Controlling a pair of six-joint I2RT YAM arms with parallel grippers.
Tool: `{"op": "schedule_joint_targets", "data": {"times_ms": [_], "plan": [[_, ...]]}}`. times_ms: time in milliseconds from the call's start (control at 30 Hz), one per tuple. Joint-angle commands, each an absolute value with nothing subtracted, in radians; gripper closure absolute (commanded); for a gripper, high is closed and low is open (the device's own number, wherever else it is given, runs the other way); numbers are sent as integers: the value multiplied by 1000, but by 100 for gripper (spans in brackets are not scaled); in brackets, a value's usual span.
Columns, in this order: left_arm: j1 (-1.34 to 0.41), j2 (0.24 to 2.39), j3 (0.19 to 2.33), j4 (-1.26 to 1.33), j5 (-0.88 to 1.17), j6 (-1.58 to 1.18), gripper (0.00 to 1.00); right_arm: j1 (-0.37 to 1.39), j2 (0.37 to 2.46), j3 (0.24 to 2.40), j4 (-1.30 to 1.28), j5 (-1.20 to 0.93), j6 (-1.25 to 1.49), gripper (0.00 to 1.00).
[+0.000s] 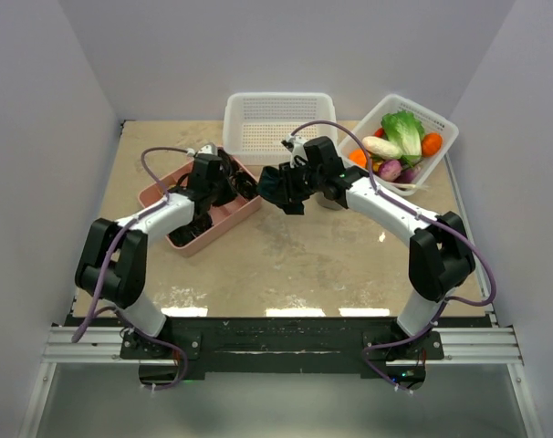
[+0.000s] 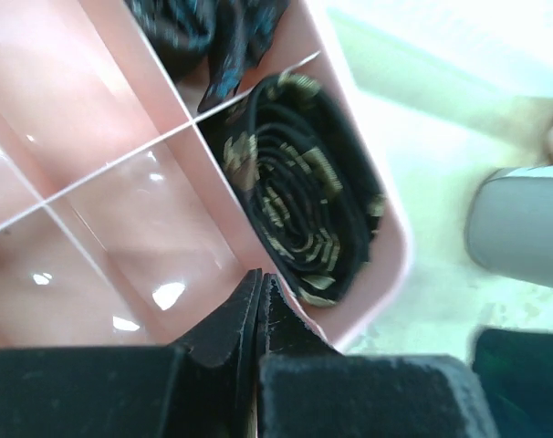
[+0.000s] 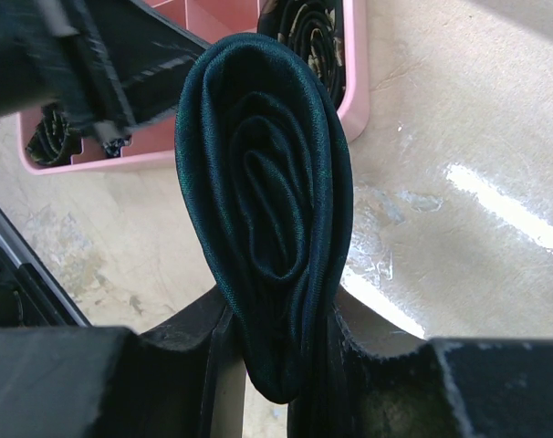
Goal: Roll the ties
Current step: Move the storage box to the center of the board, then place the tie in the storage box.
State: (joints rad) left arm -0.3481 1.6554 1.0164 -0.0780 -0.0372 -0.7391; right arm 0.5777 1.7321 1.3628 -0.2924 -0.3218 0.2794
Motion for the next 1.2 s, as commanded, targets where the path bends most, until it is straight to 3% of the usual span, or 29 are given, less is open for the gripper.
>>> {"op": "schedule_joint_targets", "data": {"times_ms": [0,100,167,200,233,333,567,1167], "plan": [[-347,1511,1066,-93,-126,-672,94,583,1684,1377,-252,-299,273,100],[-345,1434,1083,-123,-152,-632,84,583,1700,1404,-249,-307,276,100],[-345,1369,1083,-124,-160,-612,70,584,1713,1427,-245,-311,279,100],[-345,1346,1075,-118,-163,-595,58,587,1720,1436,-245,-313,278,100],[-345,1323,1069,-112,-167,-591,36,588,1724,1453,-242,-314,281,100],[-344,1221,1023,-74,-186,-574,2,601,1744,1488,-239,-318,285,100],[-330,1075,977,-61,-196,-534,0,630,1810,1586,-256,-305,282,100],[-322,1052,983,-176,-236,-538,0,701,2084,1959,-359,-238,264,100]]}}
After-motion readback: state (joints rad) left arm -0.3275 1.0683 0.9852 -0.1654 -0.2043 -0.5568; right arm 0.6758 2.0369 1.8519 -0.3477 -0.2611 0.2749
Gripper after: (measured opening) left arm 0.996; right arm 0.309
